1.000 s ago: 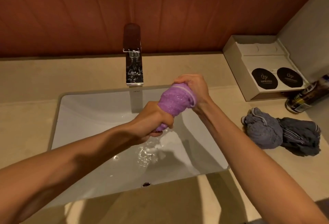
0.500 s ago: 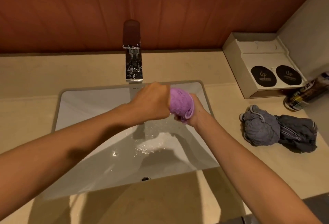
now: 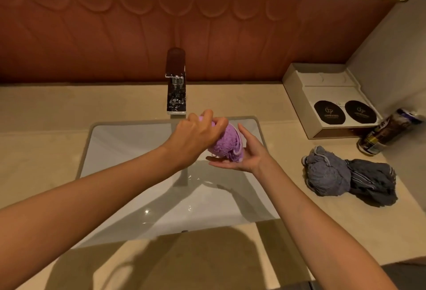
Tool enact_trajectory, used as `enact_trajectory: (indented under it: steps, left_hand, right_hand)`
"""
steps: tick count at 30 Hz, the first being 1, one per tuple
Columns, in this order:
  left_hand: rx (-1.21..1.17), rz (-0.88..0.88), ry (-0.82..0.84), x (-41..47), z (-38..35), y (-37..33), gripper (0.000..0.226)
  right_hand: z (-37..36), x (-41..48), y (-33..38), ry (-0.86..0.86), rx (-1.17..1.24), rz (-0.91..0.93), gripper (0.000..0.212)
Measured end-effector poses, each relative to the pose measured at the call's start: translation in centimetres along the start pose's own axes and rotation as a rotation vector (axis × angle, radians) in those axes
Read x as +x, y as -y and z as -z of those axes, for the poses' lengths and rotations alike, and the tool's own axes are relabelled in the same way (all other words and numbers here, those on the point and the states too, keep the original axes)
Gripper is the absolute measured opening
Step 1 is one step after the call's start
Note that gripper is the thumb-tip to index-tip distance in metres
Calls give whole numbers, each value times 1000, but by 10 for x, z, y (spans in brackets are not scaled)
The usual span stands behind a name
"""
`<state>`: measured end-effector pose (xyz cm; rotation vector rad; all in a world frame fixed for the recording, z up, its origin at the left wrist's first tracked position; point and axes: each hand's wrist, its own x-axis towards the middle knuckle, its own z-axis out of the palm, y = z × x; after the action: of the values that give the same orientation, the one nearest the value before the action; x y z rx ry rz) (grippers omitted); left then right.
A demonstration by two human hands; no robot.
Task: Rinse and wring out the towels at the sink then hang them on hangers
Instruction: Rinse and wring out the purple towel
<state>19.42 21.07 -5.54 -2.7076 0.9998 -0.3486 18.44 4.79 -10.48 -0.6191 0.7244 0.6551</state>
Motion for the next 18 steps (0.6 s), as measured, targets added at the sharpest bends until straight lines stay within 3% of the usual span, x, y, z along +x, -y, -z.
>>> enact_trajectory:
  steps: [4,6,11,14,18]
  left_hand:
    - [120,-28,-72,-6,18,-14,42]
    - [50,-29,-73,-11,24,-26,39]
    - [-169,98,23,-13,28,-27,65]
    - [-325,212,135,-14,24,-28,56]
    - [-556,352,109,-17,22,-28,50]
  right_hand:
    - [-7,-1,-3,7,6,94,73]
    - [-11,0,-4,50,-28,130,68]
    - [-19,-2,-3,39,-111,200,50]
    - [-23,-5,-5,-3,-160,285,43]
    - [-25,-11,-7,-38,-200,360,43]
